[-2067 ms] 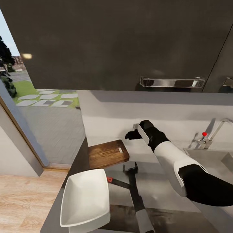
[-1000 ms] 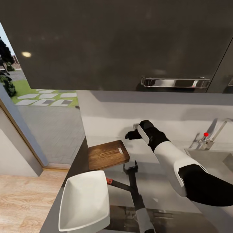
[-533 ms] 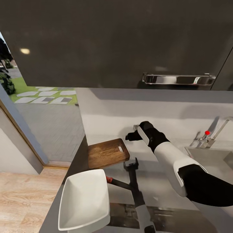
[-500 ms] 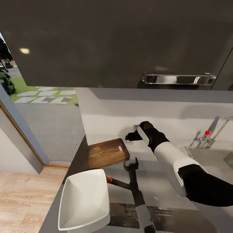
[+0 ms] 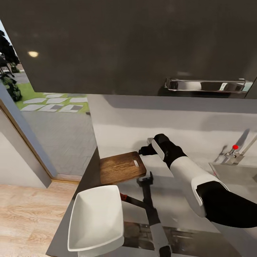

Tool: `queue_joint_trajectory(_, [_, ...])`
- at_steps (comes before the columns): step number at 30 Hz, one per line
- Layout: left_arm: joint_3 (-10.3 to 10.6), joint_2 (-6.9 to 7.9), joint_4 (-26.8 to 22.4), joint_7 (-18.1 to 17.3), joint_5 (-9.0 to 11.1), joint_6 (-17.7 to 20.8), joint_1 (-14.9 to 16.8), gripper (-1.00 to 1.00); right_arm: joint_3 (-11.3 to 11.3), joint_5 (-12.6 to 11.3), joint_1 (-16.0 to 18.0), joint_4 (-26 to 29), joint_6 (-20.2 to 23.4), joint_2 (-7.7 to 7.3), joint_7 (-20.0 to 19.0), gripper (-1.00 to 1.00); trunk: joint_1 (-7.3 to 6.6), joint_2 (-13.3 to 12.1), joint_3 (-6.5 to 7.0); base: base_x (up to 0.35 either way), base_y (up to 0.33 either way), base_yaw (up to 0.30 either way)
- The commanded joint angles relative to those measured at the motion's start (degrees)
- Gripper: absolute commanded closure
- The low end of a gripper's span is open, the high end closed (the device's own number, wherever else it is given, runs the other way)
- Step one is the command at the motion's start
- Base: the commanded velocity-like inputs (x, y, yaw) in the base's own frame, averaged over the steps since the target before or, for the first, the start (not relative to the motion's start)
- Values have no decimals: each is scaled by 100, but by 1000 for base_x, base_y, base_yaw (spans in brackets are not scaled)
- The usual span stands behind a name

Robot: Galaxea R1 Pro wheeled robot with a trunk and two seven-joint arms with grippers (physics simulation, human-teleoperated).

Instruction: In the kitchen, take the Vidalia onion out of the sink, dice it on the chopping board with the paring knife, put the diced onion into the bowl on the countertop, then place both the paring knife and the chopping board into the sink.

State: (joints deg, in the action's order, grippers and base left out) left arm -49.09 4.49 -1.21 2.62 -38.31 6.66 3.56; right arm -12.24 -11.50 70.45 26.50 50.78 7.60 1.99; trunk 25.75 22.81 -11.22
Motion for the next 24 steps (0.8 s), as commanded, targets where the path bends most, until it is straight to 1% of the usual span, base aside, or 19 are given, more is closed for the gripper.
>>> queue_joint_trajectory(1, [-48,-1,-2,10,-54,19,5,-100,-33,-39,5,4,20,-5,21,-100,3,11,-12,0,0,23])
queue_joint_trajectory(8, [-48,-4,-2,10,-54,19,5,-100,-36,-37,5,4,20,-5,21,-100,3,11,-38,0,0,6])
queue_joint_trajectory(24, [-48,-9,-2,10,-54,19,5,-100,-41,-37,4,-30,20,-5,21,-100,3,11,-184,0,0,0])
